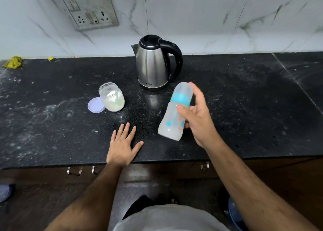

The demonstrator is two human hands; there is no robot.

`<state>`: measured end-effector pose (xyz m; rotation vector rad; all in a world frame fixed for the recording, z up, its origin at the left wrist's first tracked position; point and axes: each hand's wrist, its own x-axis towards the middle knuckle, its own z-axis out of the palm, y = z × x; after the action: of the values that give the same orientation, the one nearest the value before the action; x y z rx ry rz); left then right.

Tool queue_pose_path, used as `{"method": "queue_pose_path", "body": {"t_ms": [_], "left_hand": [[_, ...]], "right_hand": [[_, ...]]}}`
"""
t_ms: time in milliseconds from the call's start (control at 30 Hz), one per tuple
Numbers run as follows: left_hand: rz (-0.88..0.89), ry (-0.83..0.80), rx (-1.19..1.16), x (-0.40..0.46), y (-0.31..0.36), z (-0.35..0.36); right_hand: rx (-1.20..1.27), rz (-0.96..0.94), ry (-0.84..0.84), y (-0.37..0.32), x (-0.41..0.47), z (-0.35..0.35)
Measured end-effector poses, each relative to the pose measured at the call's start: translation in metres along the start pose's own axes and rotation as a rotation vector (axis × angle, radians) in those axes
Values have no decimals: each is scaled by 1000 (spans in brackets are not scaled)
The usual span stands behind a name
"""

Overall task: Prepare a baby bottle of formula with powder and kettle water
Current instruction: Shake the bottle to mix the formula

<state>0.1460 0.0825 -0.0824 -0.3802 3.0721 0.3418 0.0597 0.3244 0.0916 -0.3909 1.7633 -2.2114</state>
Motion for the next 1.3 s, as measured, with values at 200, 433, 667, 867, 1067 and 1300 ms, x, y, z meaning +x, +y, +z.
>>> {"method": "queue_pose_path", "body": {"t_ms": [200, 433, 667, 867, 1067, 1300], "left_hand": [[-2, 7, 2, 0, 0, 0], [-9, 22, -12, 1, -1, 2], [-7, 39, -30, 0, -2, 2], [-14, 33, -40, -2, 0, 0], [-8, 33, -44, -1, -2, 0], [-17, 28, -33, -1, -1, 0]], "right_hand": [[50, 4, 96, 3, 4, -5], [111, -33, 182, 5, 8, -3], [23, 11, 17, 3, 6, 0], [-1, 32, -11, 3, 7, 2], [123, -26, 147, 6, 10, 6], [8, 20, 0, 9, 5, 12]]}}
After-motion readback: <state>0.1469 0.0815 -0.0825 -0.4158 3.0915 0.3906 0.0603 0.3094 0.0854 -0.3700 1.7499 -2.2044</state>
